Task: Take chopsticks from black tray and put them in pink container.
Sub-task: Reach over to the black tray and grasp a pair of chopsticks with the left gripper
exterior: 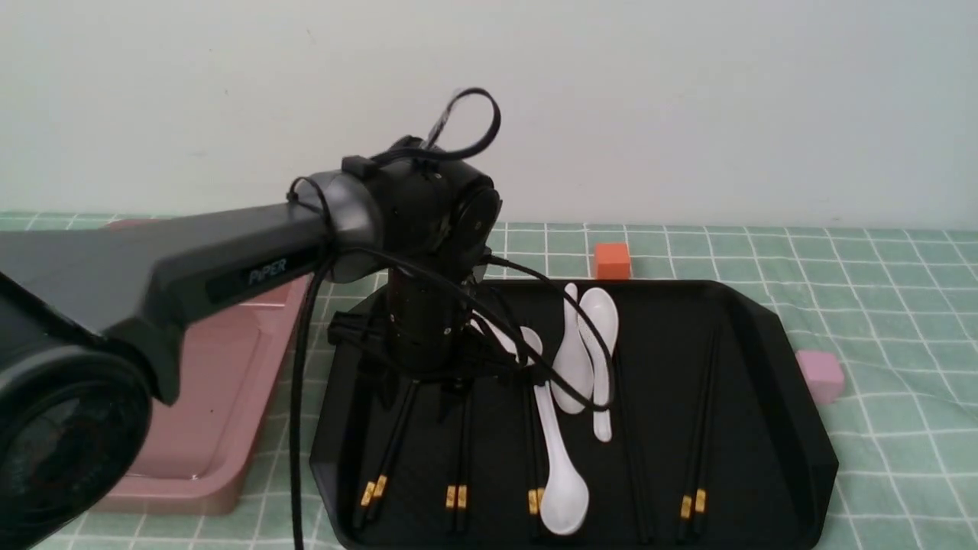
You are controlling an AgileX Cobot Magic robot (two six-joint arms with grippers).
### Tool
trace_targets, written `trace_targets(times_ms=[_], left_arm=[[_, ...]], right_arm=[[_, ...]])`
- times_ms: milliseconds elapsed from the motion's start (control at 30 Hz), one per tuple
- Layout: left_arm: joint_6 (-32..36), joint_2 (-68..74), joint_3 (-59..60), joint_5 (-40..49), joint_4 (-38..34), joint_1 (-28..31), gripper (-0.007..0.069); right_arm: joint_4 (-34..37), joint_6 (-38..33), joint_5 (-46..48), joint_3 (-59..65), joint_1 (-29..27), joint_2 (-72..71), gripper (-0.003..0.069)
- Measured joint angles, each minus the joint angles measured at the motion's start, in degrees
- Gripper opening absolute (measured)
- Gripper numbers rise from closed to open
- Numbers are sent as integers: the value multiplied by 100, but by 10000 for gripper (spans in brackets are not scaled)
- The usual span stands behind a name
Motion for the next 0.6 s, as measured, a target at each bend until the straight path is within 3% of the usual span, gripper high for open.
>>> trace_targets(times_ms=[600], left_arm=[[-5,457,-63,-146,-387,514,385]], right_arm=[[0,0,0,0,0,0,240]])
